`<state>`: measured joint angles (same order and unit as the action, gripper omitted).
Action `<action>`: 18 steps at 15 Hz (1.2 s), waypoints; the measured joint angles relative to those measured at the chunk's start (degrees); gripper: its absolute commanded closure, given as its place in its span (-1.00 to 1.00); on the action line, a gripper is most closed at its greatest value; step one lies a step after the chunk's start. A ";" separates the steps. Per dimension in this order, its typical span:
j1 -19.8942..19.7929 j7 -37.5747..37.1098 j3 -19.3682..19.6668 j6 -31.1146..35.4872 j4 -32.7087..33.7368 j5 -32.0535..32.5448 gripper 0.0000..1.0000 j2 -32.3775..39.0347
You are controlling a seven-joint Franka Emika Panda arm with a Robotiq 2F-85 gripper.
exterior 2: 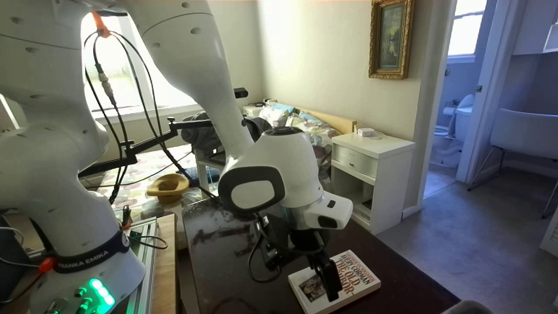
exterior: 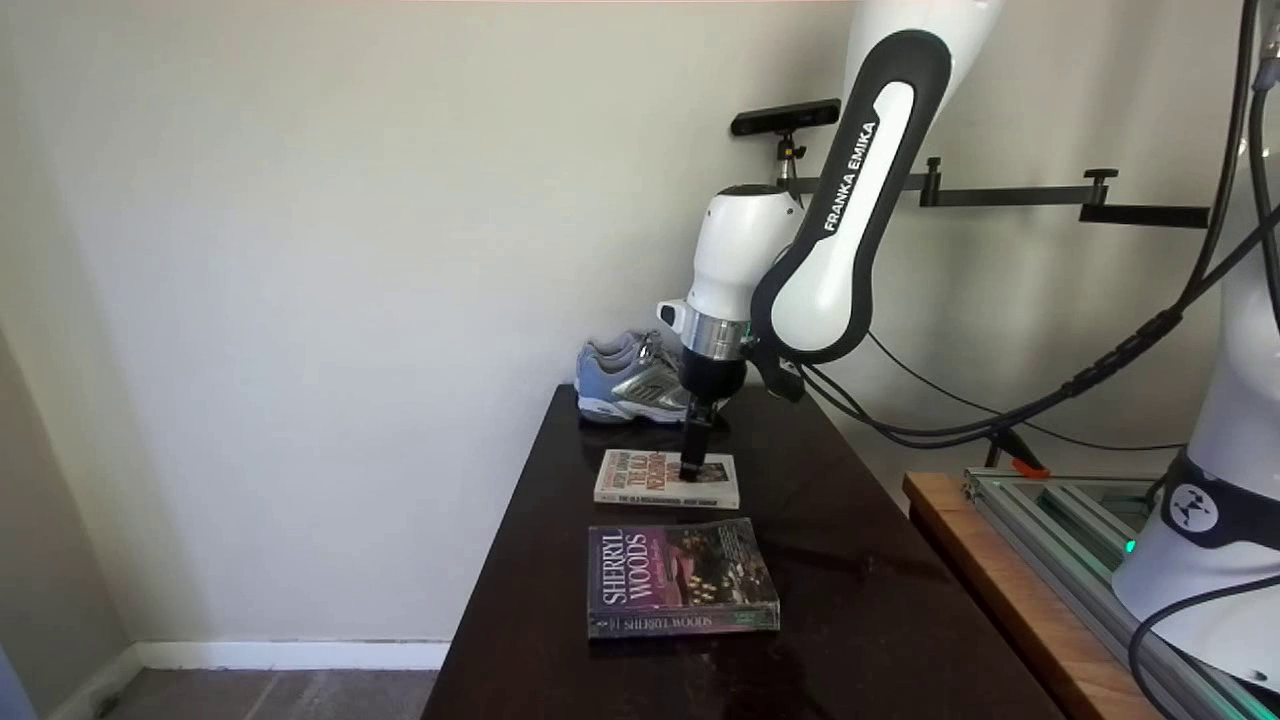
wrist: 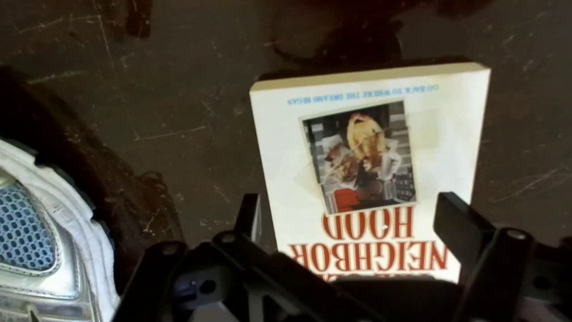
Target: Put the book on the other book
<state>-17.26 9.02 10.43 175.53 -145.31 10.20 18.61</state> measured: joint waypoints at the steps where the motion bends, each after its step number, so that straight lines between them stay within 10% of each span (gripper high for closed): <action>1: -1.29 0.63 -0.92 -0.02 0.03 -0.40 -1.00 0.00; 5: -7.91 5.34 -6.54 -0.21 0.10 -3.34 -1.00 0.00; 11: -27.96 18.57 -26.08 -3.05 1.44 -10.69 -1.00 0.64; 18: -31.19 23.01 -25.69 -9.78 4.19 -10.77 -1.00 0.81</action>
<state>-48.46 32.03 -15.26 165.75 -141.11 -0.57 19.43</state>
